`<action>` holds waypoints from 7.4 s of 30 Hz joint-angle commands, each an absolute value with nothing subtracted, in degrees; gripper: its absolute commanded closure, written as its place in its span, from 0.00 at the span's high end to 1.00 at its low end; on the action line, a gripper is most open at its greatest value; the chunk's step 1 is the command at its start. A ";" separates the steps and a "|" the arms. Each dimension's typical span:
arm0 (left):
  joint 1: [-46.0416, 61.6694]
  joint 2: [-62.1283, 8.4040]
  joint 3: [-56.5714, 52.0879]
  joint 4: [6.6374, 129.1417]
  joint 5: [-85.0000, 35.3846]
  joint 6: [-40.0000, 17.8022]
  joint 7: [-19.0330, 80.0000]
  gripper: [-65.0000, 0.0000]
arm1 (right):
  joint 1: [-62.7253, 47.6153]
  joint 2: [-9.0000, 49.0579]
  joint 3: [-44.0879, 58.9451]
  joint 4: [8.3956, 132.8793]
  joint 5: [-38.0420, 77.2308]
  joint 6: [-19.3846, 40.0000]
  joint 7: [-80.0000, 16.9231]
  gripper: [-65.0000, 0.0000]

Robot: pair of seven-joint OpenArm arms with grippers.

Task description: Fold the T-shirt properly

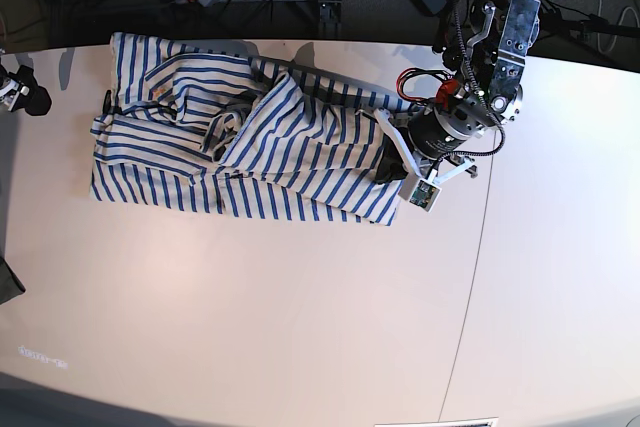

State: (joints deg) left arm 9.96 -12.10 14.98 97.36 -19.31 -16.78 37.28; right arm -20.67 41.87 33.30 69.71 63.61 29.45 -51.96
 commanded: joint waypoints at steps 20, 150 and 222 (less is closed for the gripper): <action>9.37 -12.25 14.81 98.17 -21.23 -17.82 37.54 0.00 | -15.75 31.03 17.12 69.80 63.75 33.80 -52.58 0.63; 6.52 -2.87 5.54 83.66 -38.41 -29.43 44.56 0.00 | 4.91 18.87 -22.15 111.61 29.78 32.82 -43.40 0.55; 6.68 -12.56 -3.03 83.72 -48.25 -33.71 50.43 0.00 | -2.33 28.32 -24.67 113.75 40.05 33.04 -50.68 0.00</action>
State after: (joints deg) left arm 7.14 -12.21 -2.79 83.13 -47.64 -32.67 50.81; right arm -3.14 28.08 -24.99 112.53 38.98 32.40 -52.25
